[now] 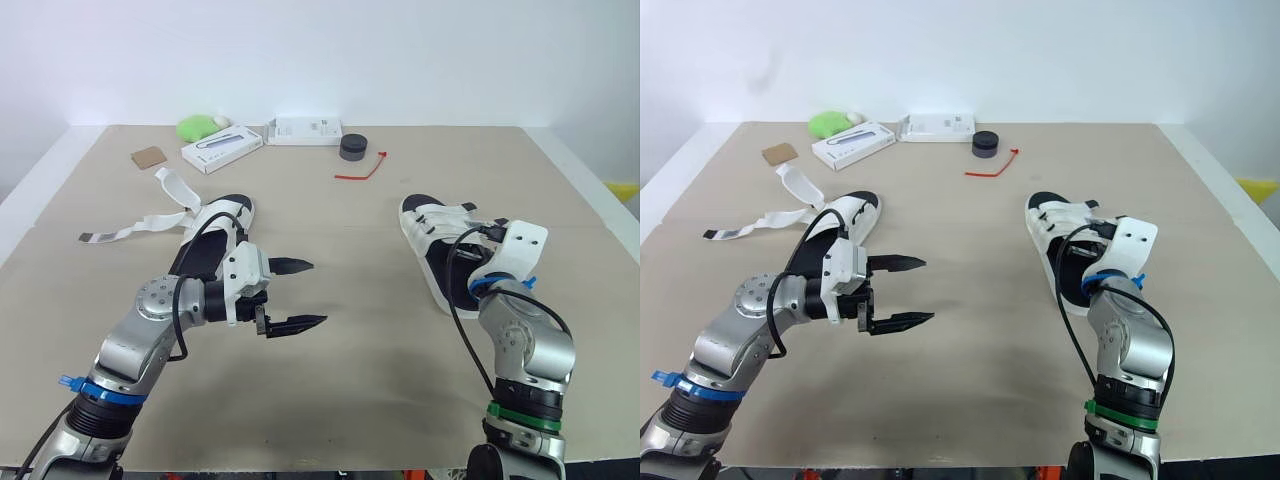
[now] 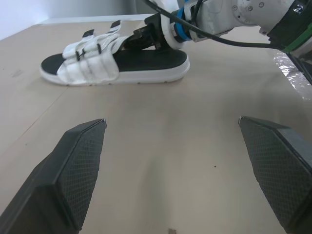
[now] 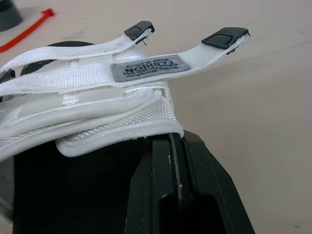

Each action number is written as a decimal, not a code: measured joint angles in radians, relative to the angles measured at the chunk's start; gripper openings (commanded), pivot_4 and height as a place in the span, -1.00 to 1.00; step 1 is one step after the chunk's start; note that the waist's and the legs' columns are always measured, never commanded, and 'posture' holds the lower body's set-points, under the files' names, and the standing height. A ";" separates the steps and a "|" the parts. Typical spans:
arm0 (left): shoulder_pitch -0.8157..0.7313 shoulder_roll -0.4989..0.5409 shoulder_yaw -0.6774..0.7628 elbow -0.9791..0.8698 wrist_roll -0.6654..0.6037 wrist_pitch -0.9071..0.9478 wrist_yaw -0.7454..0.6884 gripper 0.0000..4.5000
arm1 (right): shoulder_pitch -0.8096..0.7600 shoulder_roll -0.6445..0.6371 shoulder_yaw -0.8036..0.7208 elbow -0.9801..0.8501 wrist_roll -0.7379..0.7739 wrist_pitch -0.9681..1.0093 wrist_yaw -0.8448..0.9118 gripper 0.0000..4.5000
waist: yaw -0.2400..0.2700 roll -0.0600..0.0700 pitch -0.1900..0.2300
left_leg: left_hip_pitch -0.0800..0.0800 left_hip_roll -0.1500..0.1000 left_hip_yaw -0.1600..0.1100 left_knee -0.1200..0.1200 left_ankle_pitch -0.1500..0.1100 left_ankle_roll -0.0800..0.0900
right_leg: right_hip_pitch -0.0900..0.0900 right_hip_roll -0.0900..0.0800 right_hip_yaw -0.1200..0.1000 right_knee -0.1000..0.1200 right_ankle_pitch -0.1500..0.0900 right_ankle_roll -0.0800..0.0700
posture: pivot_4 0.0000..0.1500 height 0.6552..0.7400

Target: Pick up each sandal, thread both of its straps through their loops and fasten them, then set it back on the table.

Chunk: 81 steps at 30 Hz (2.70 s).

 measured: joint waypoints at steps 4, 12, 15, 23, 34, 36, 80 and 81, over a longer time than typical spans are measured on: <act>-0.007 -0.003 0.000 0.006 0.004 -0.002 0.000 1.00 | 0.000 -0.004 0.001 0.000 0.004 -0.001 0.015 -0.76 | 0.000 0.000 0.000 | 0.000 0.000 0.000 0.000 0.000 0.000 | 0.000 0.000 0.000 0.000 0.000 0.000 | 1.00 1.00; -0.020 -0.007 -0.001 0.021 0.012 -0.005 0.001 1.00 | 0.005 -0.129 0.088 -0.036 0.036 0.043 0.176 0.69 | -0.004 0.001 0.000 | 0.001 0.000 0.003 0.000 0.000 0.000 | 0.000 0.001 0.003 0.000 -0.003 0.005 | 1.00 1.00; -0.022 -0.008 -0.001 0.025 0.016 -0.006 0.000 1.00 | 0.007 -0.224 0.135 -0.077 0.068 0.089 0.288 0.99 | -0.004 0.000 0.000 | 0.001 0.000 0.003 0.000 0.000 0.001 | 0.000 0.000 0.003 0.000 -0.003 0.005 | 1.00 1.00; -0.029 -0.010 -0.002 0.032 0.024 -0.006 0.003 1.00 | 0.130 -0.567 0.274 -0.188 0.142 0.105 0.680 0.99 | 0.001 0.001 0.000 | 0.000 -0.001 0.002 0.000 -0.002 0.004 | 0.000 -0.001 0.002 -0.001 -0.006 0.009 | 1.00 1.00; -0.101 -0.042 0.037 0.161 0.089 0.093 0.205 1.00 | -0.056 -0.459 0.392 -0.047 0.344 -0.353 1.338 0.99 | -0.007 -0.003 0.001 | 0.003 0.001 0.004 0.001 -0.002 0.005 | 0.002 0.001 0.003 -0.001 -0.003 0.009 | 1.00 1.00; -0.091 -0.051 0.039 0.148 0.116 0.131 0.271 1.00 | -0.094 -0.427 0.456 0.045 0.297 -0.437 1.411 0.99 | -0.007 -0.003 0.001 | 0.002 0.001 0.005 0.001 -0.003 0.003 | 0.000 -0.001 0.003 -0.001 0.000 0.003 | 1.00 1.00; -0.125 -0.338 0.196 0.166 0.317 0.383 0.953 1.00 | -0.352 -0.207 0.480 0.435 0.165 -0.612 1.394 0.99 | 0.010 -0.003 0.001 | 0.000 0.001 -0.006 0.001 0.001 -0.012 | 0.001 -0.006 -0.013 0.001 0.005 -0.006 | 1.00 1.00; -0.138 -0.341 0.196 0.189 0.317 0.373 0.953 1.00 | -0.352 -0.205 0.480 0.438 0.161 -0.617 1.394 0.99 | 0.010 -0.003 0.001 | 0.000 0.001 -0.006 0.001 0.001 -0.012 | 0.001 -0.006 -0.013 0.001 0.005 -0.006 | 1.00 1.00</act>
